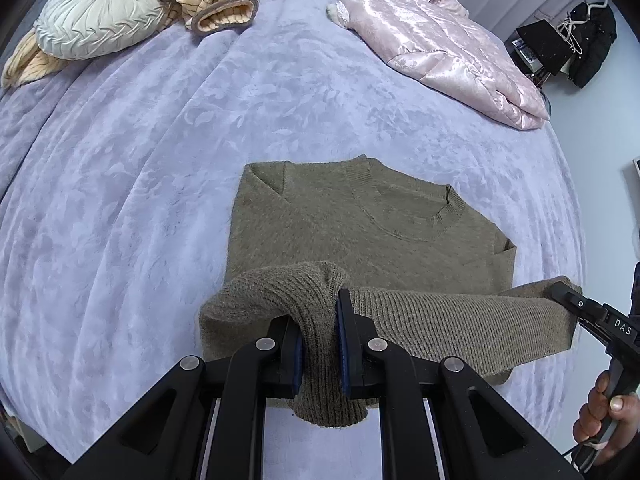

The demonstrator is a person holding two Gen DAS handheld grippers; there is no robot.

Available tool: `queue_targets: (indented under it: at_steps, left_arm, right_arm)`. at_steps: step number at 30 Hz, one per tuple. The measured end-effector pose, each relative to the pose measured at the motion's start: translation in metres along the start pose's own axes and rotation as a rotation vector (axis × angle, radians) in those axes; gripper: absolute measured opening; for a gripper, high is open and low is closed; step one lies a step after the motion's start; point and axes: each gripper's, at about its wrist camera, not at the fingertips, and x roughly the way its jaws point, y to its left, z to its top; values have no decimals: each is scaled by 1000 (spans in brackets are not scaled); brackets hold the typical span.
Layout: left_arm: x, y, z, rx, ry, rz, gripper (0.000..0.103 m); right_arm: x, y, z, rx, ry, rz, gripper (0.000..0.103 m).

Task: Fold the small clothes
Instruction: 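Lift the hem with both grippers and carry it over toward the collar, then lower the hem onto the collar and open both grippers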

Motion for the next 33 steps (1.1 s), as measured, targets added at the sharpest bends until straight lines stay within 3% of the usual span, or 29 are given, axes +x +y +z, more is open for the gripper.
queue_targets:
  at_steps: [30,31,33]
  left_arm:
    - [128,8,60,12,149,86,17]
    - [132,11,62,-4,166,83,21]
    - [137,16,68,-46,197,62,51]
  right_arm:
    - [125,-38,54,26,132,-116,15]
    - [126,-40,55,37,134,-112,15]
    - [129,-45,56,66,135,-94,16]
